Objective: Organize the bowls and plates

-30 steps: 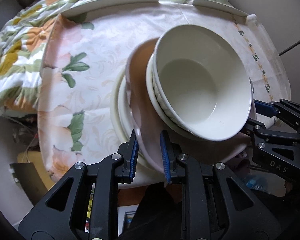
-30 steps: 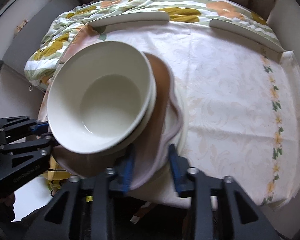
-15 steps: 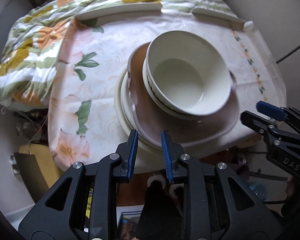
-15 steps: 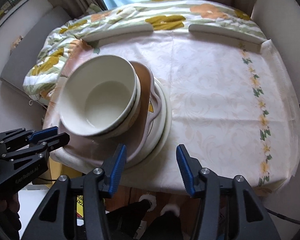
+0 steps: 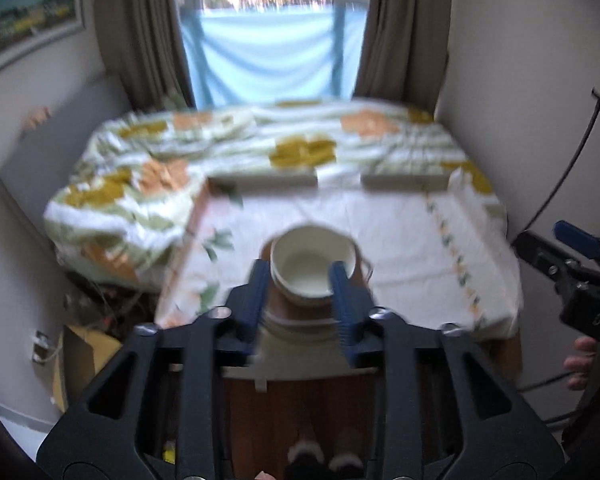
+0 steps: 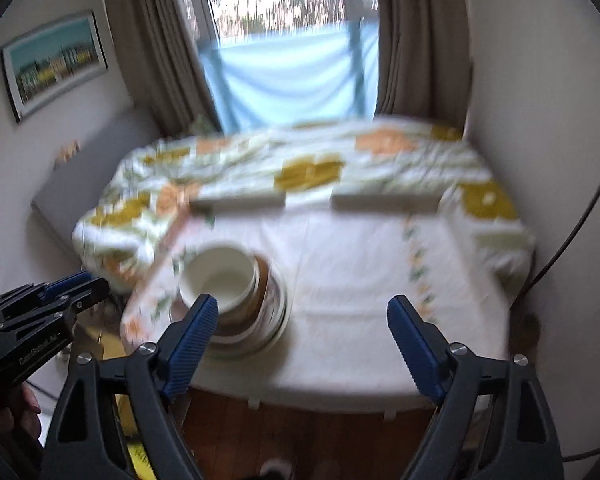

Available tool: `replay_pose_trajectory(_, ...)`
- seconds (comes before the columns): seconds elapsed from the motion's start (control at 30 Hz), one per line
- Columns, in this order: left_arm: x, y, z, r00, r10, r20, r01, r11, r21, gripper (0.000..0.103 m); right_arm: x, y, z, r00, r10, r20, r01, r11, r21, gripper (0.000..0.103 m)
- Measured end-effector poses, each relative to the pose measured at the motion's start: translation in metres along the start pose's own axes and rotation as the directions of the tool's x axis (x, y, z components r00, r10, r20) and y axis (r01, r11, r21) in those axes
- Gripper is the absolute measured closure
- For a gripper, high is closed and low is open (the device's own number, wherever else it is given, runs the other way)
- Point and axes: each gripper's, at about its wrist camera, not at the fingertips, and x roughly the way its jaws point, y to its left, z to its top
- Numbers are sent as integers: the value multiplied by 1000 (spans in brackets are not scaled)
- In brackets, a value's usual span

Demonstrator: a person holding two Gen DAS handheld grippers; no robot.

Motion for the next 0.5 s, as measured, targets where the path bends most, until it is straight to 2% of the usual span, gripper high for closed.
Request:
replay_pose_trajectory(0.03, -8, -1, 2, 1000, -2, 28, 2, 1000, 0, 7, -16, -1, 4, 999, -17, 45, 17, 1000, -2, 15)
replay_pose_trajectory(0.07, -22, -2, 3, 996, -5, 84, 5, 1000, -1, 0, -25, -1, 6, 997, -25, 73, 26, 1000, -3, 2)
replay_pose_trajectory(0.17, -46, -1, 6, 987, -4, 160, 6, 1000, -8, 0, -51, 2, 9, 985, -65, 157, 67, 998, -11, 0)
replay_pose_trajectory(0.27, -55, 4, 6, 981, 12, 191, -8, 1000, -19, 0, -62, 2, 9, 976, -98, 193, 101, 995, -5, 0)
replay_pose_trajectory(0.37, -60, 13, 2, 978, 36, 204, -30, 999, -36, 0, -64, 3, 8, 977, -102, 190, 103, 995, 4, 0)
replay_pose_trajectory(0.5, -67, 23, -9, 972, 18, 235, -5, 999, -53, 0, -62, 6, 3, 973, -118, 196, 120, 993, 2, 0)
